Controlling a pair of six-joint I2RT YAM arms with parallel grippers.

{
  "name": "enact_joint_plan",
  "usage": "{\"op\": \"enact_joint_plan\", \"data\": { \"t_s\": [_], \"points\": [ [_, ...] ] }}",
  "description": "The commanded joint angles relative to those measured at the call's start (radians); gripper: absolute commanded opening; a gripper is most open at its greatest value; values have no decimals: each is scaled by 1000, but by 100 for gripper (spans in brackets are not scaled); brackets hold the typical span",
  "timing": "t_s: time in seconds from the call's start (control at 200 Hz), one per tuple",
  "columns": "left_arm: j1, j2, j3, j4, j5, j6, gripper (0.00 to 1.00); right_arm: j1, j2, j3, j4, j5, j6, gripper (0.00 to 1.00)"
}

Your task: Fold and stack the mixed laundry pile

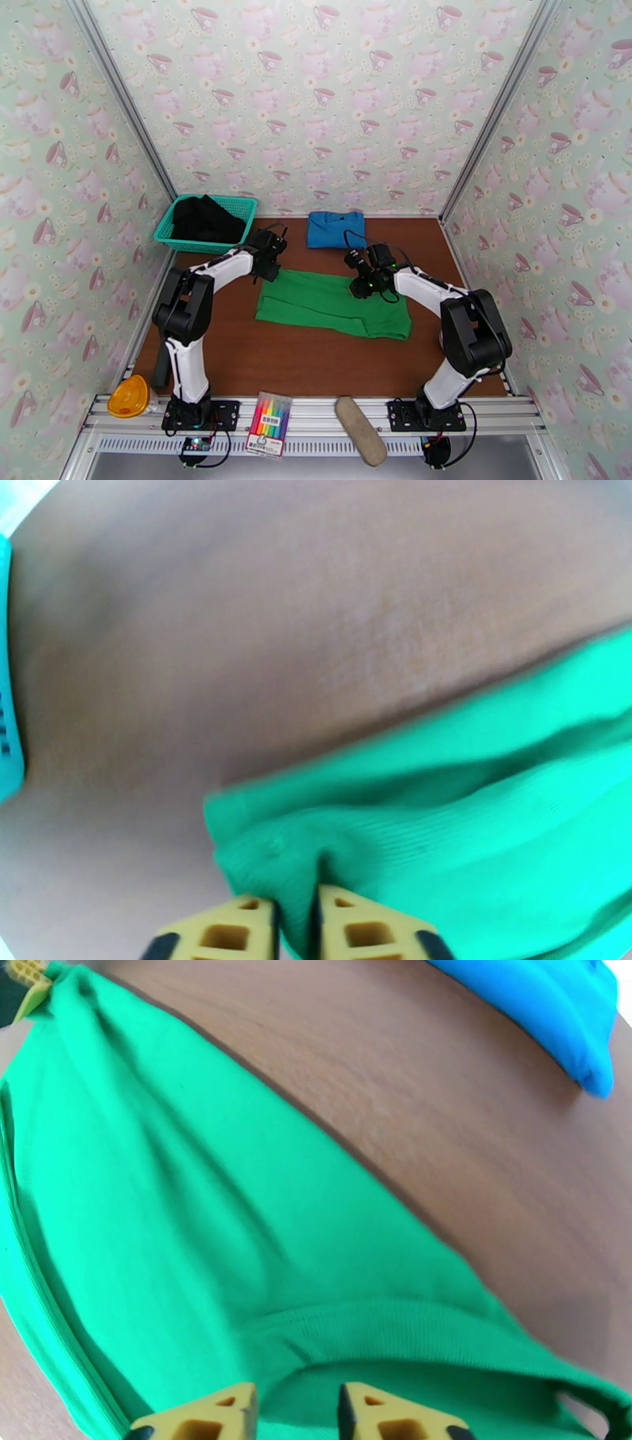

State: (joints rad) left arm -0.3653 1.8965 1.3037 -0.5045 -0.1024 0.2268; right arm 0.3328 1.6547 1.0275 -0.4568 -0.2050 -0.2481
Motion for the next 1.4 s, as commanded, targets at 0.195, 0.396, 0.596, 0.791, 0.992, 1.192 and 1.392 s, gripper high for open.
{"op": "enact_joint_plan", "data": {
  "t_s": [0.195, 0.396, 0.596, 0.791, 0.992, 1.192, 1.392],
  "points": [
    [-104, -217, -70, -32, -170, -76, 51, 5, -110, 16, -33, 55, 81, 36],
    [-96, -83, 58, -33, -194, -120, 15, 8, 8, 100, -29, 18, 153, 29],
    [-55, 155, 215, -36, -245, -174, 0, 31, 116, 110, 16, -5, 230, 19],
    [-67, 96, 101, -23, -241, -208, 0, 46, 108, 76, 3, 14, 274, 16],
    [-113, -63, -130, 21, -284, -255, 0, 46, 92, 40, -30, 23, 374, 18],
    [-129, -107, -160, 31, -366, -278, 0, 14, -5, 19, -97, 114, 413, 23],
    [-135, -156, -119, -19, -449, -325, 0, -109, -107, -9, -220, 195, 383, 26]
  ]
}}
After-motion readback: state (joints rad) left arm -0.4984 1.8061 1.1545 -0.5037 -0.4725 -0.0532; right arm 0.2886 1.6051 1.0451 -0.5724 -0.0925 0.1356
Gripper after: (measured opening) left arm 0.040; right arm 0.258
